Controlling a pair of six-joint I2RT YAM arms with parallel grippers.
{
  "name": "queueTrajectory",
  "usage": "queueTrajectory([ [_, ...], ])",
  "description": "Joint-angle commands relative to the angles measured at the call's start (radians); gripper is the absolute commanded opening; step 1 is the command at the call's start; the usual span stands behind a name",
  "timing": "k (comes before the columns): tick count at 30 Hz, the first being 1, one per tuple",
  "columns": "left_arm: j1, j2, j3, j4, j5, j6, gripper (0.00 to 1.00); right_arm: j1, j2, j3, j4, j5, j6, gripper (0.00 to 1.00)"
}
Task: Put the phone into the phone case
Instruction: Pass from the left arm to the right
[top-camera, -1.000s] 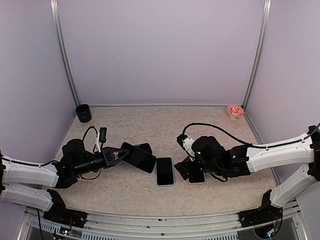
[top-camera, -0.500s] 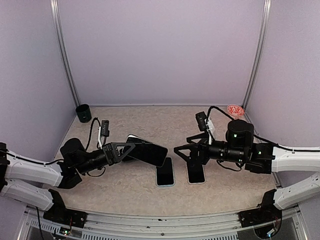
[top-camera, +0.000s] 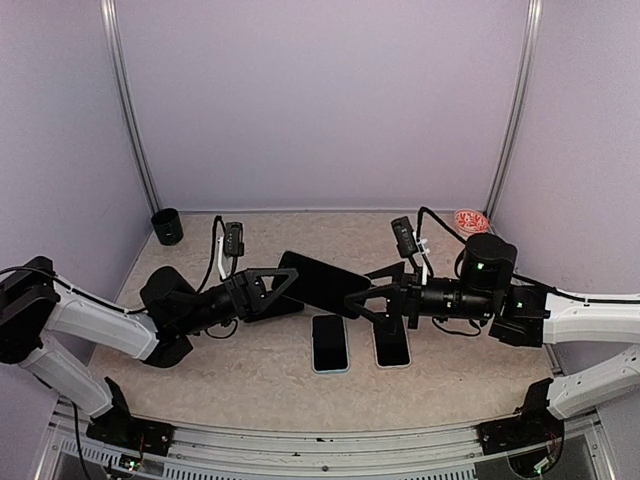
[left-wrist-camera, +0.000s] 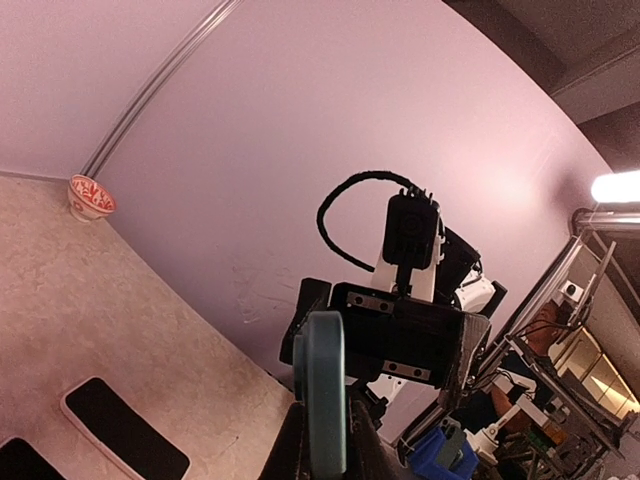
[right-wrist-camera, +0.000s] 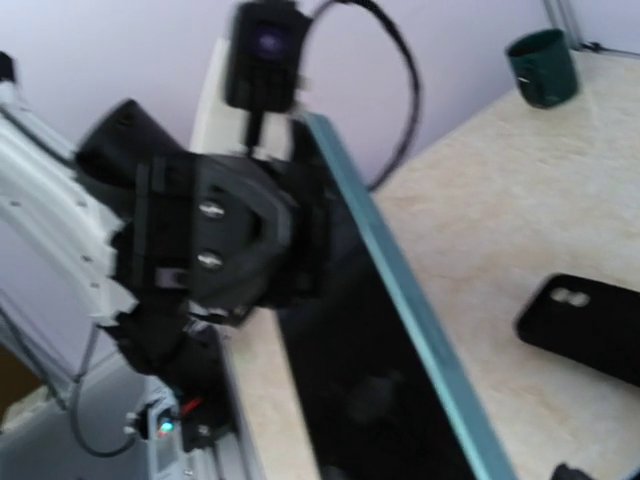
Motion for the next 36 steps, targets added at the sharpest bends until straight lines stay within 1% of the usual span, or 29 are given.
queueTrajectory([
  [1, -0.015, 0.026, 0.049, 0.154, 0.012, -0.027, 0.00, -0.012, 0.003, -0.007, 0.104, -0.077, 0.036, 0.99],
  [11, -0.024, 0.098, 0.076, 0.223, -0.008, -0.058, 0.00, -0.012, 0.073, -0.023, 0.209, -0.155, 0.090, 0.97],
  [18, -0.028, 0.127, 0.080, 0.238, -0.031, -0.061, 0.00, -0.012, 0.102, -0.030, 0.247, -0.173, 0.112, 0.91],
  [22, -0.031, 0.145, 0.092, 0.241, -0.029, -0.072, 0.00, -0.012, 0.099, -0.032, 0.236, -0.160, 0.101, 0.87],
  [30, -0.033, 0.183, 0.101, 0.267, -0.028, -0.098, 0.00, -0.012, 0.114, -0.039, 0.258, -0.167, 0.104, 0.73],
  [32, -0.033, 0.185, 0.100, 0.268, -0.029, -0.098, 0.00, -0.012, 0.115, -0.038, 0.260, -0.166, 0.103, 0.68],
  [36, -0.034, 0.182, 0.097, 0.265, -0.033, -0.097, 0.00, -0.012, 0.107, -0.041, 0.261, -0.154, 0.093, 0.53],
])
